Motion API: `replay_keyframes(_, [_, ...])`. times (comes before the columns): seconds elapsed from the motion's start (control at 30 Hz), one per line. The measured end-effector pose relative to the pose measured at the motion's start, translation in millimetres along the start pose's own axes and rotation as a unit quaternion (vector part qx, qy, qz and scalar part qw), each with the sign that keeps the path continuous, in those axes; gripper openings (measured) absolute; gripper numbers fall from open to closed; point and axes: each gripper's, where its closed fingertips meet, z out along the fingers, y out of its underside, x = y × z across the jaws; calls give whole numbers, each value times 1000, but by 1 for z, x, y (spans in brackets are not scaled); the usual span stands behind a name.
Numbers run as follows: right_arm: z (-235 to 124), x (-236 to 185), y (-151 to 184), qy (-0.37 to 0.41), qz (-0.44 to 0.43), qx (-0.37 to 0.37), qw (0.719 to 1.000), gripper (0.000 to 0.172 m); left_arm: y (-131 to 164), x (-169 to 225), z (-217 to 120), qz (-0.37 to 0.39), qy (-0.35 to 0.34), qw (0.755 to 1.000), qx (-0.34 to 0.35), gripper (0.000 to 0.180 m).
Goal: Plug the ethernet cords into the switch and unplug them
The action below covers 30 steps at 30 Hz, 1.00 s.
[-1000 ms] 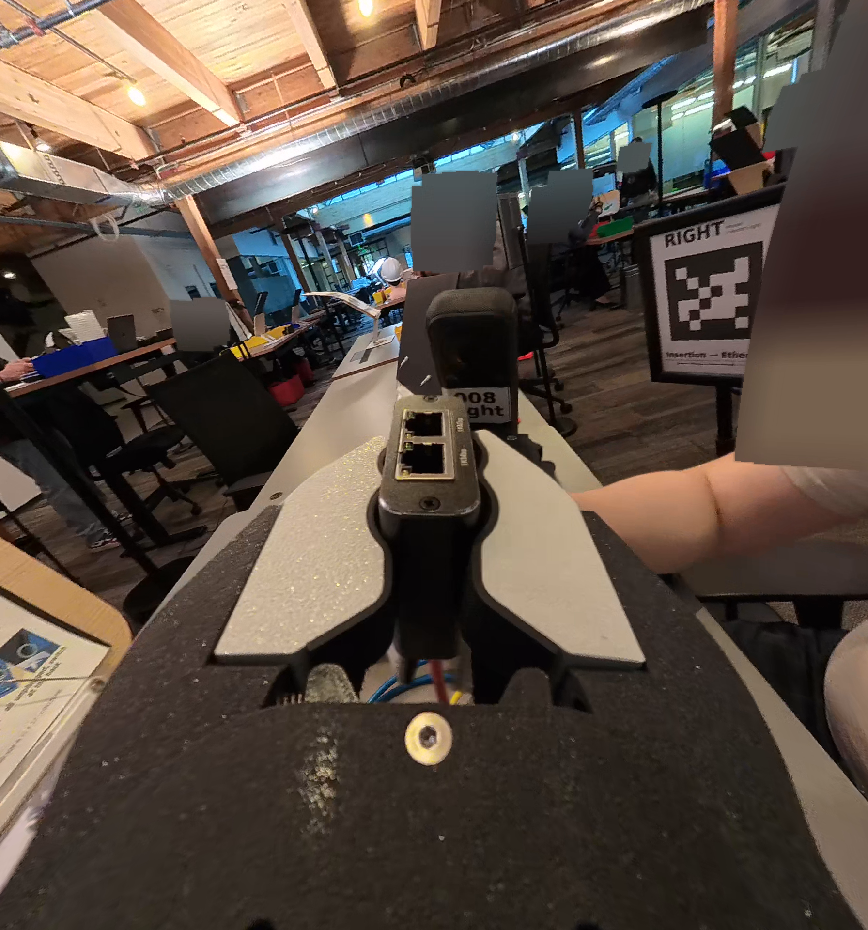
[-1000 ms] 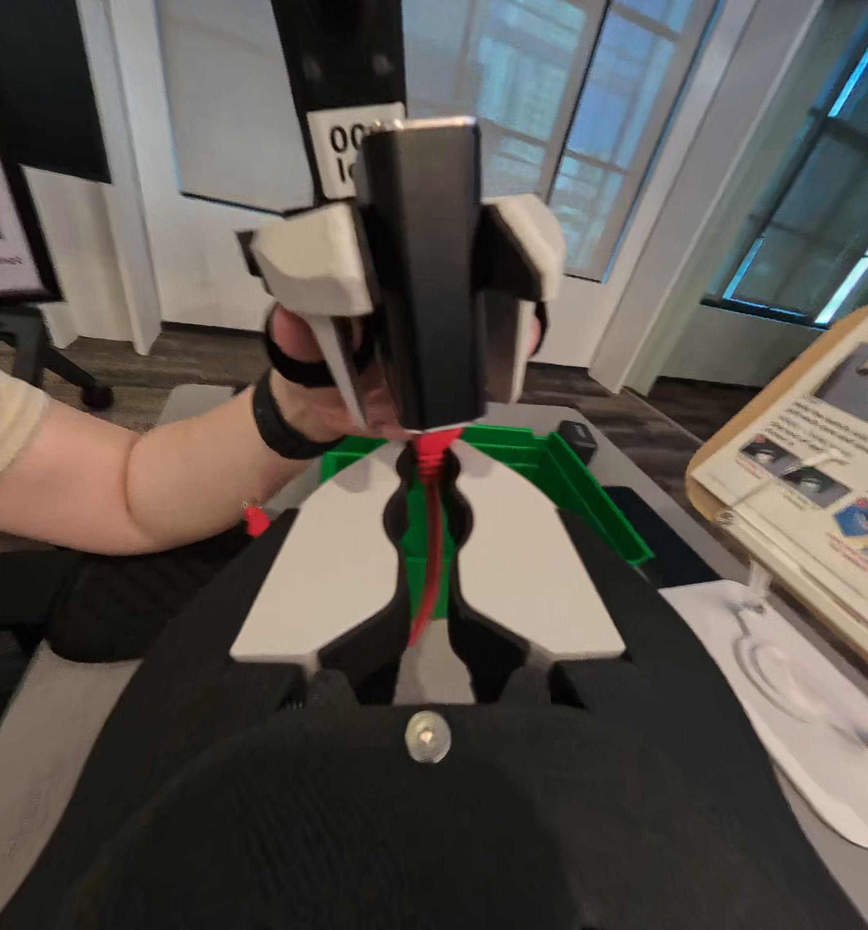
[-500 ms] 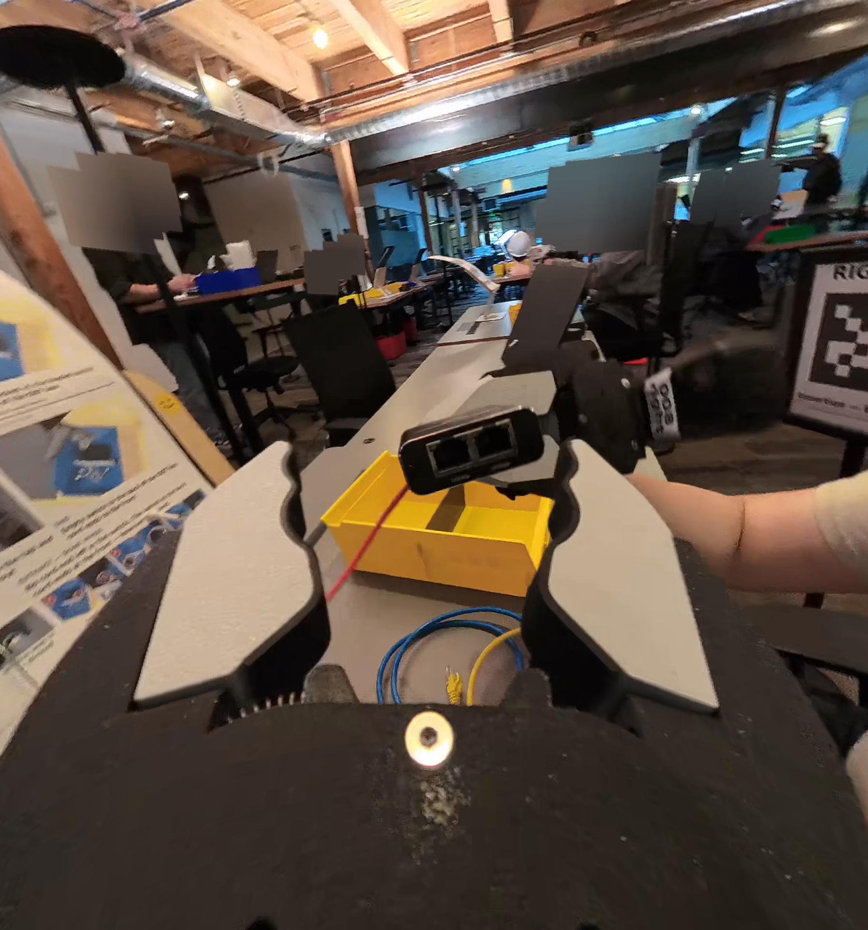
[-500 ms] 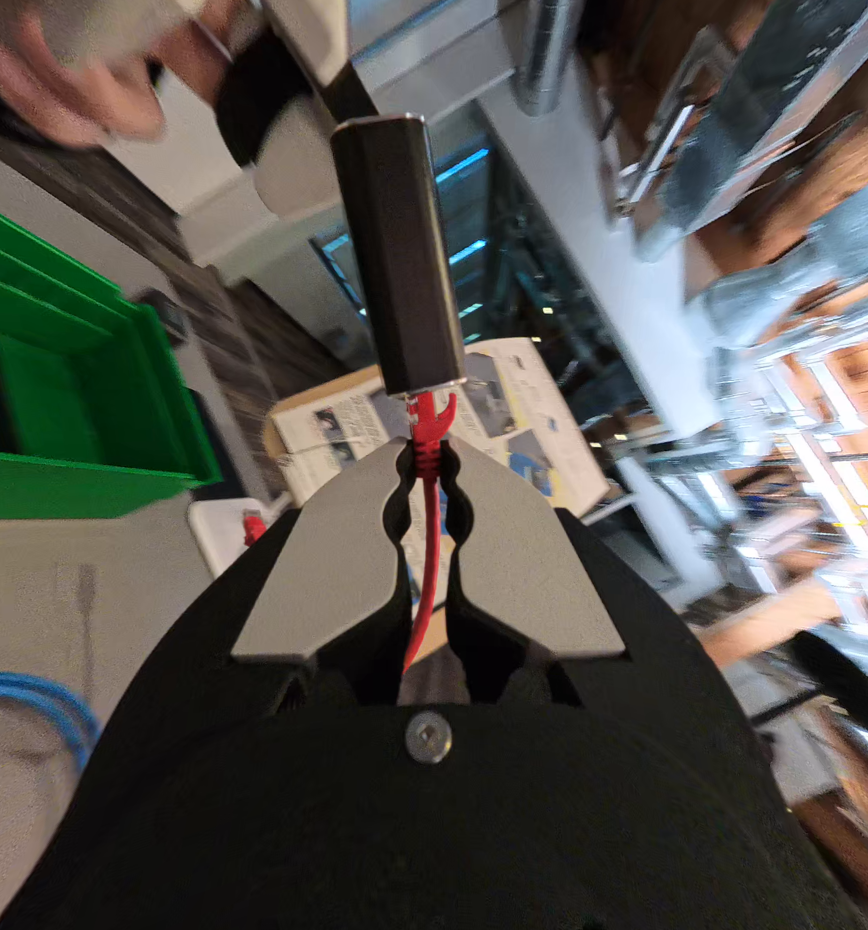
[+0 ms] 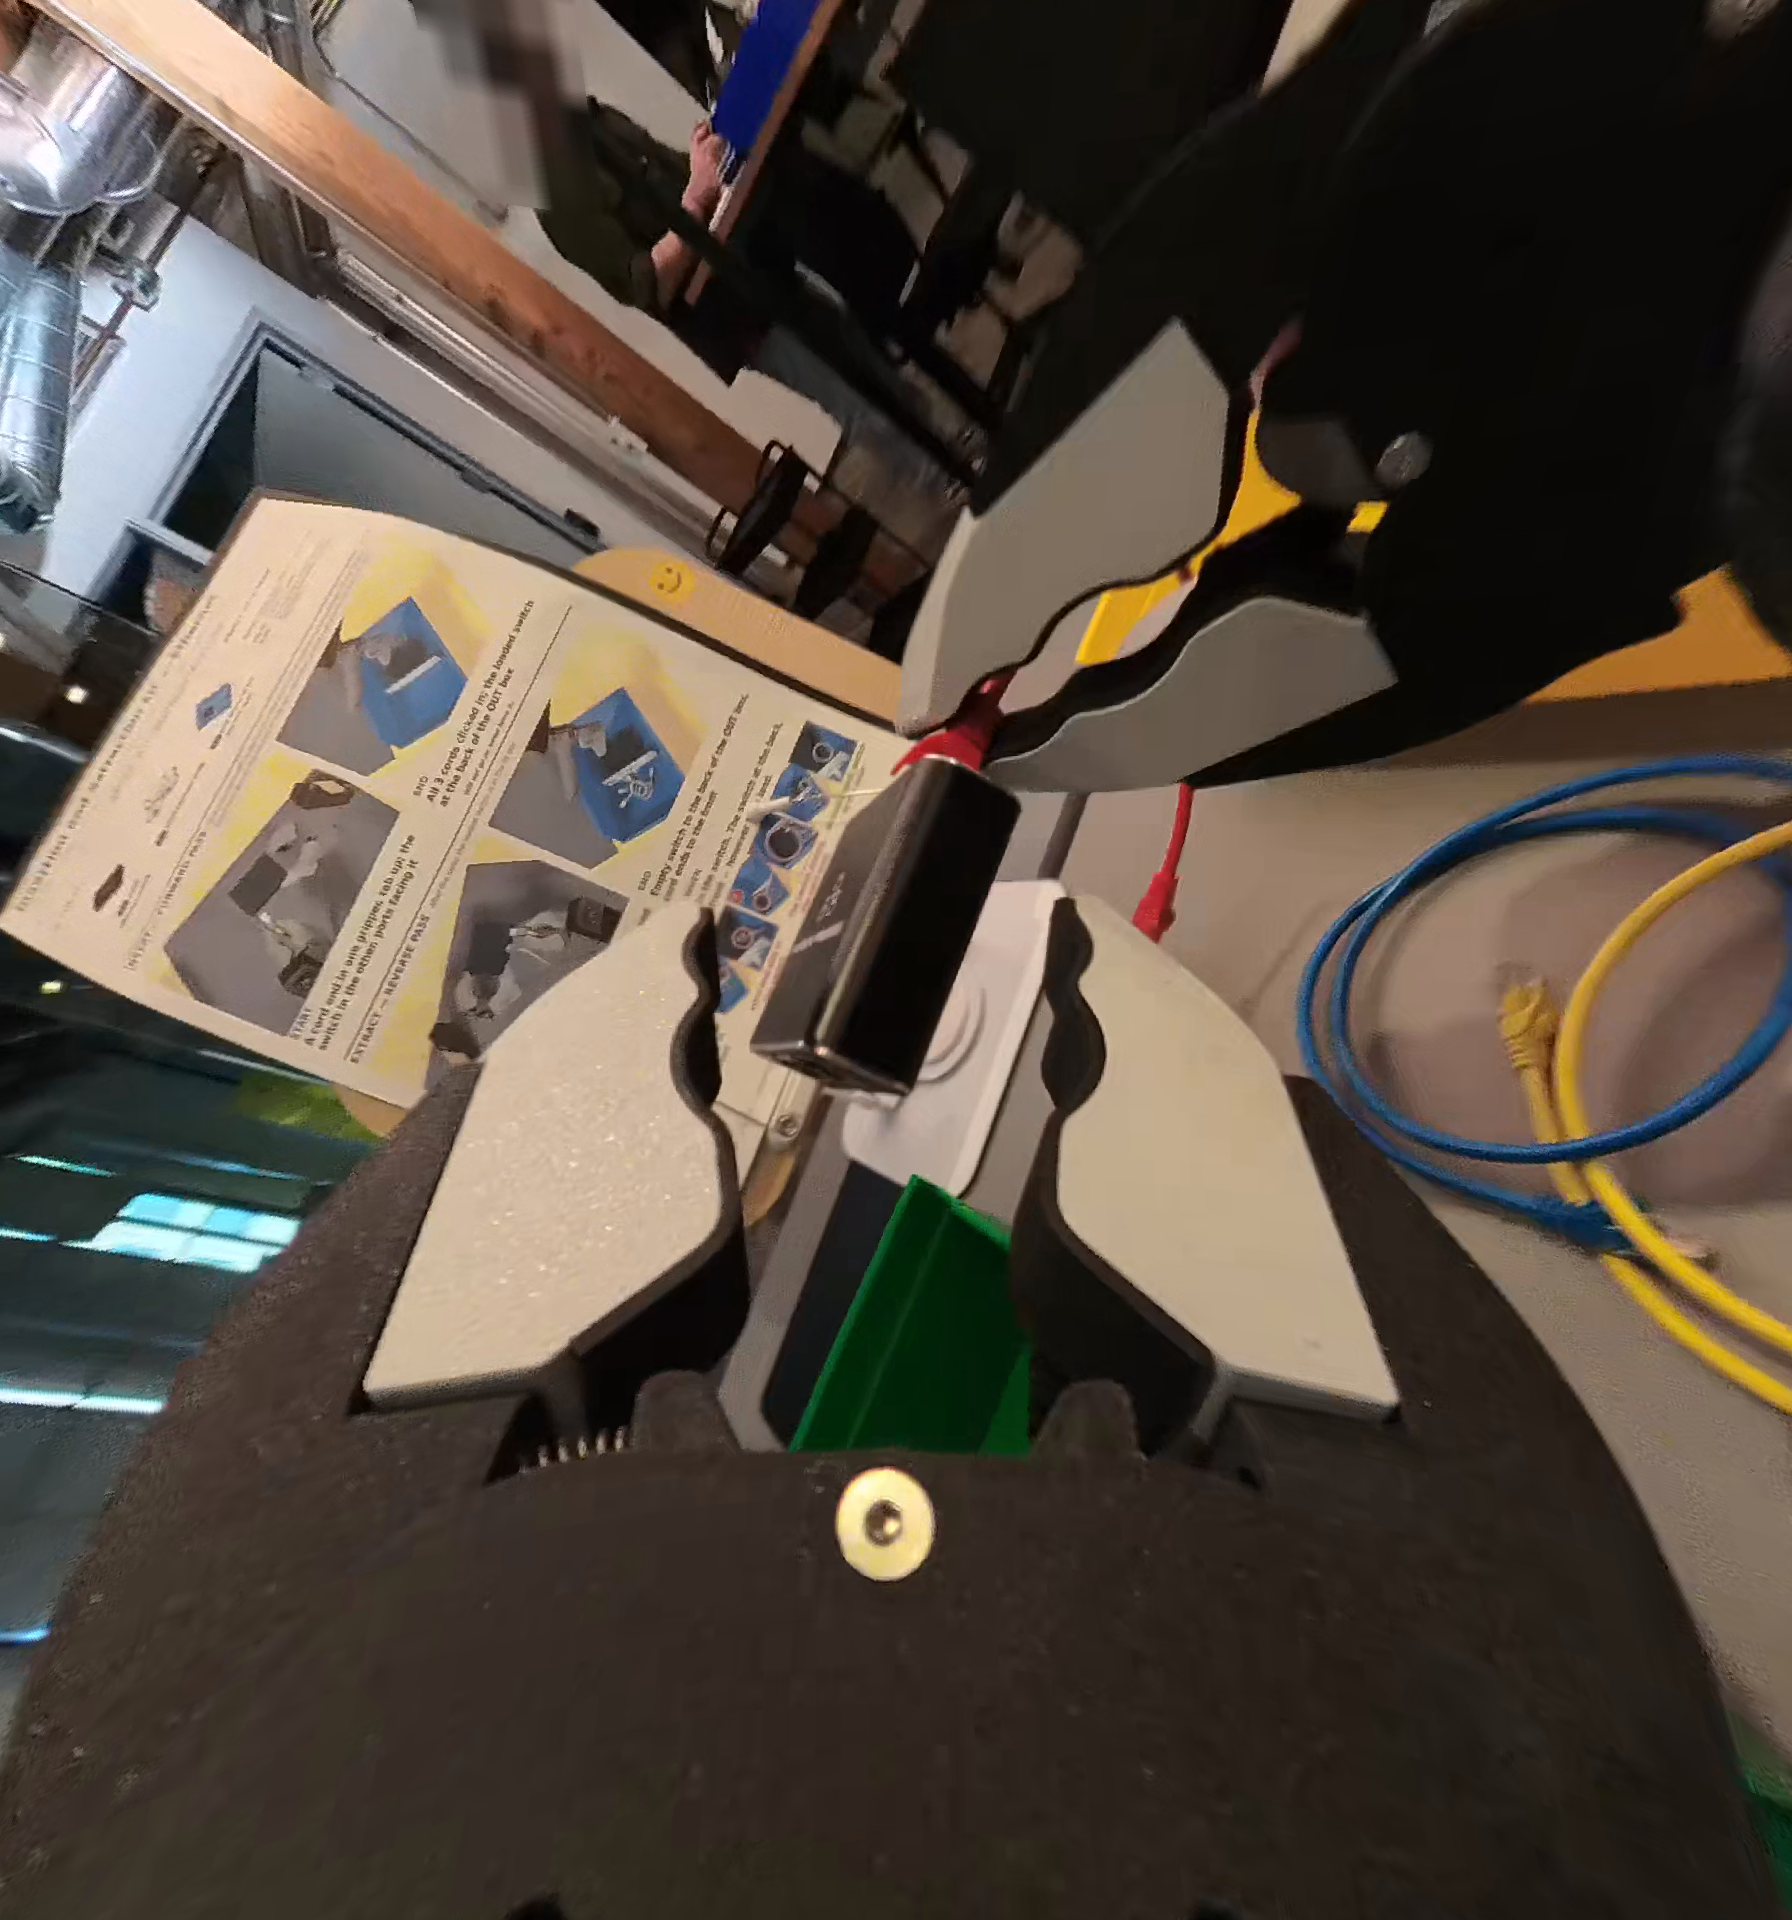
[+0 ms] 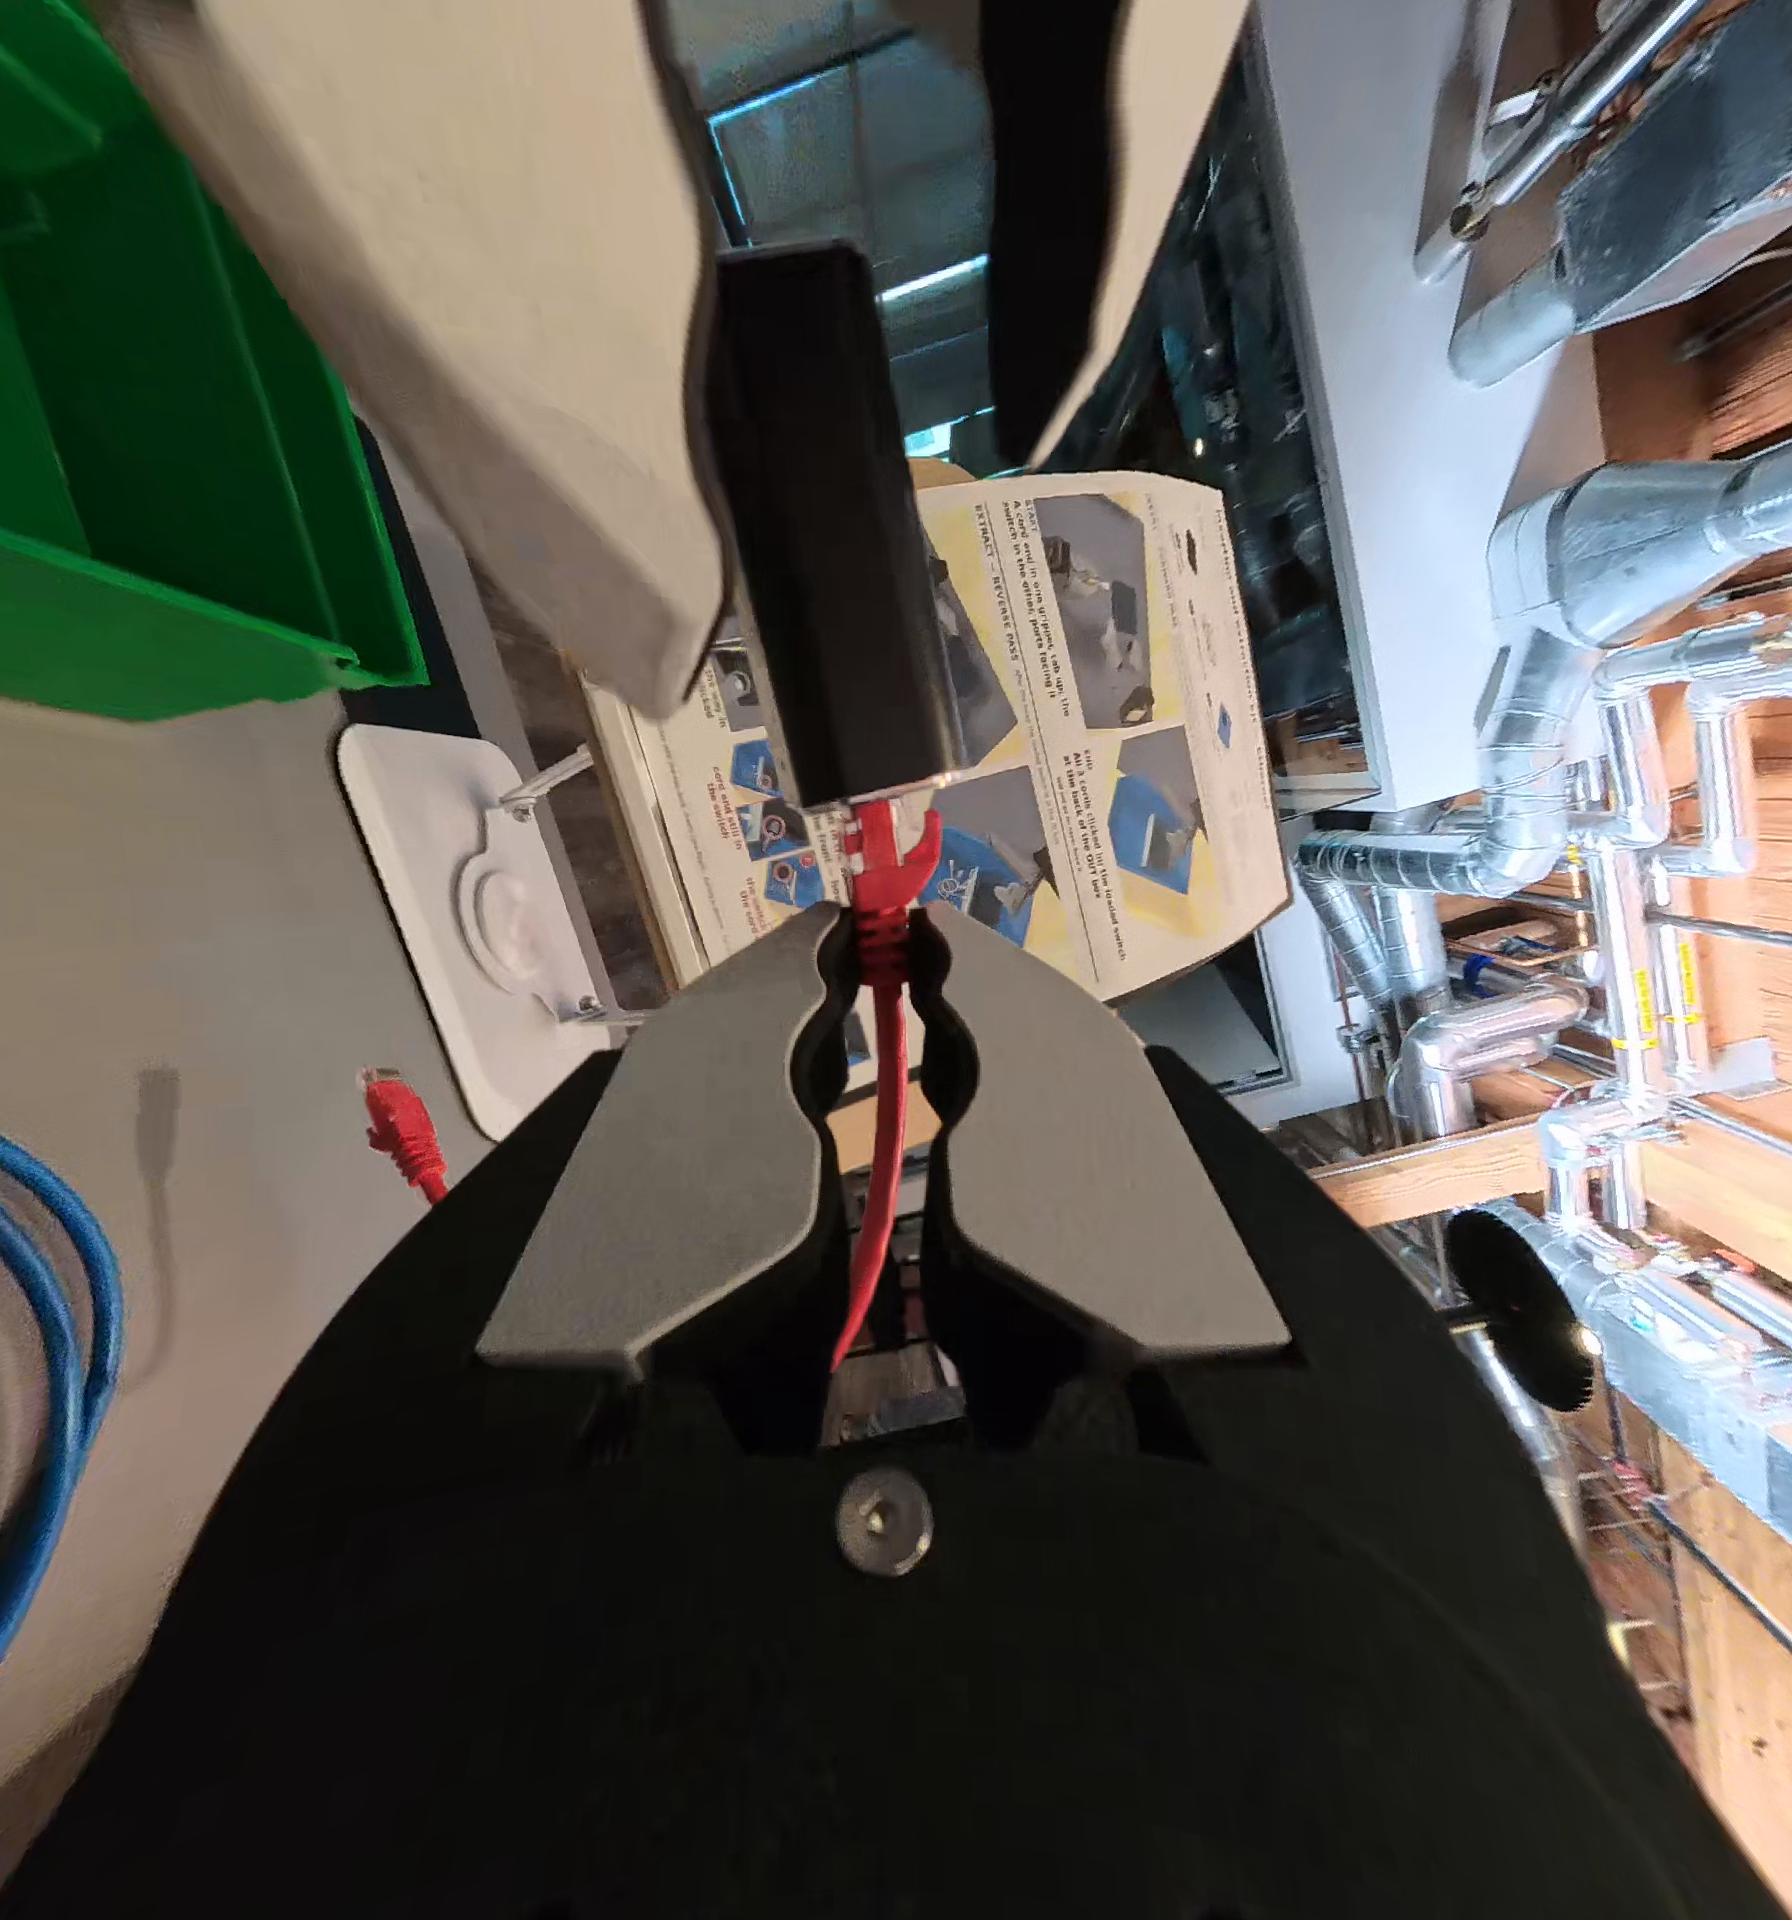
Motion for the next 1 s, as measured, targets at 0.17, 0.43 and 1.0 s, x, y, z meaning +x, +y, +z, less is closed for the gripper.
replay_keyframes(0.17, [-7,-3,-9,4,-43,5,999,10,16,5,25,50,-26,998,-30,43])
replay_keyframes(0.43, [-10,-7,-2,-24,-54,-29,998,10,22,9,35,80,-33,996,-18,30])
replay_keyframes(1.0, [-37,-4,-18,-137,82,140,977,27,2,14,29,118,-46,991,50,26])
